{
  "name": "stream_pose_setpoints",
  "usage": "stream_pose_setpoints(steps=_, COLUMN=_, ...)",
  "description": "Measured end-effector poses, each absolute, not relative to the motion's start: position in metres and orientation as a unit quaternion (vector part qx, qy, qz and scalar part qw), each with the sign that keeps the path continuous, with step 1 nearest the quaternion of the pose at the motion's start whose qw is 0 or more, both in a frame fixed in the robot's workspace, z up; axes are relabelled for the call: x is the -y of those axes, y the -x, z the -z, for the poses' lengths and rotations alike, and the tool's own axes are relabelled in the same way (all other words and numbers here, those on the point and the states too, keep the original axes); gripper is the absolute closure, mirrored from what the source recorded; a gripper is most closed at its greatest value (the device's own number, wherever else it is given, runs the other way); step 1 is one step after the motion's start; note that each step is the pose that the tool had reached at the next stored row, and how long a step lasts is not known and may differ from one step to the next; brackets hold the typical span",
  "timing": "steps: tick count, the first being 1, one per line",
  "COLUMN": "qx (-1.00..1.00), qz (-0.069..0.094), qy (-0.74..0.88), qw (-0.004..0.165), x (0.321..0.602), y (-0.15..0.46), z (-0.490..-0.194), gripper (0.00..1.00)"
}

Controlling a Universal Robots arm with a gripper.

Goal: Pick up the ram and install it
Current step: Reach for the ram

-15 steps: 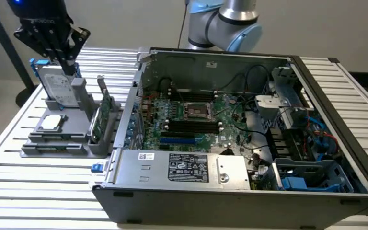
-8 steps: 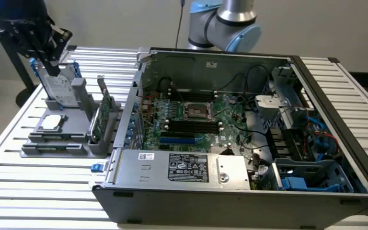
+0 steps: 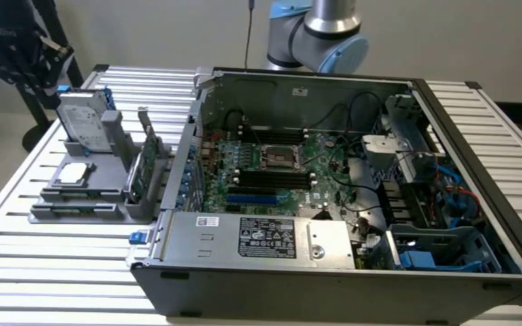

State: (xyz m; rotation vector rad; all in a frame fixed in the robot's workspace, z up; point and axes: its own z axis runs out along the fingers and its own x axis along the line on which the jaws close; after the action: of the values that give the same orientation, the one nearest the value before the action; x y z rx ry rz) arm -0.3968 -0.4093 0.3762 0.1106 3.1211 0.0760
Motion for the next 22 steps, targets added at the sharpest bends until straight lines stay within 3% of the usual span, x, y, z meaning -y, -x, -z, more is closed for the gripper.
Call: stream_pose_setpoints(steps=22, qx=-1.000, qz=-0.024, qy=0.001, qw=0.003, x=0.4195, y=0.4011, z=-0.3713, gripper=0.89)
